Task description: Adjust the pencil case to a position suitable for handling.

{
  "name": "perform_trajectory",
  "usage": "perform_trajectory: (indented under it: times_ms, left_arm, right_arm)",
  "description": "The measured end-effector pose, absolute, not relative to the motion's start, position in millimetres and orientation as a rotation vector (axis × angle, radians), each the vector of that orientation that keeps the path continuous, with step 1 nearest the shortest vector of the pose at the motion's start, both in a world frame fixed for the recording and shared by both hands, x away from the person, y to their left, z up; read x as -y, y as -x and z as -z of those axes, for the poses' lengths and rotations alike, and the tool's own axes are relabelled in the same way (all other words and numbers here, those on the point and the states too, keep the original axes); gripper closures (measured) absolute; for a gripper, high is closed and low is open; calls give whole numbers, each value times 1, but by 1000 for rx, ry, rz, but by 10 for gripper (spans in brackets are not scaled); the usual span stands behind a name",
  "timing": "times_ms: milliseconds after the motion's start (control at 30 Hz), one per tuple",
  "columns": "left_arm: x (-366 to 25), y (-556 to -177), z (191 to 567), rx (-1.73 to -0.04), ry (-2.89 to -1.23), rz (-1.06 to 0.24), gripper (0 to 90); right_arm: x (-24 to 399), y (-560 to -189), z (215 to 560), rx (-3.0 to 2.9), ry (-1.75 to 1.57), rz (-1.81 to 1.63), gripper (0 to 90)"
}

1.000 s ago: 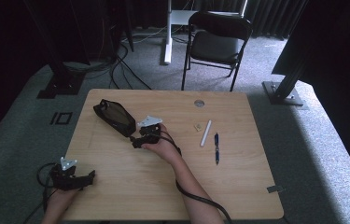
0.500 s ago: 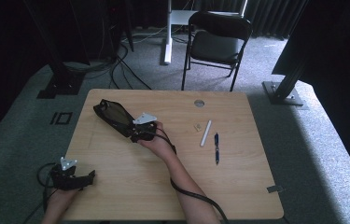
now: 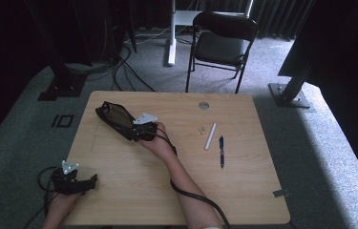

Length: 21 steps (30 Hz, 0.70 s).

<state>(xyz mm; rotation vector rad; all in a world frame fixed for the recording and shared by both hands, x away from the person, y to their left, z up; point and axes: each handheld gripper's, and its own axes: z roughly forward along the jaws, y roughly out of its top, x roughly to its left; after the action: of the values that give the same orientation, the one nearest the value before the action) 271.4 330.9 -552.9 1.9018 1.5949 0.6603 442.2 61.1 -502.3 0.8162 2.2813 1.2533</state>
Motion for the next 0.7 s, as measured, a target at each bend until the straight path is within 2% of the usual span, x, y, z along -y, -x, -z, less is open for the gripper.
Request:
perform_trajectory:
  times_ms: [233,367,700]
  left_arm:
    - [-331,-271,553,-1595,-1902,-660,4]
    - [-331,-271,553,-1595,-1902,-660,4]
    - [-331,-271,553,-1595,-1902,-660,4]
  right_arm:
    - [-67,-445,505,-2313,-814,-1232,624]
    - [-67,-447,506,-2318,-831,-1230,725]
    - [-63,-446,505,-2330,-855,-1225,732]
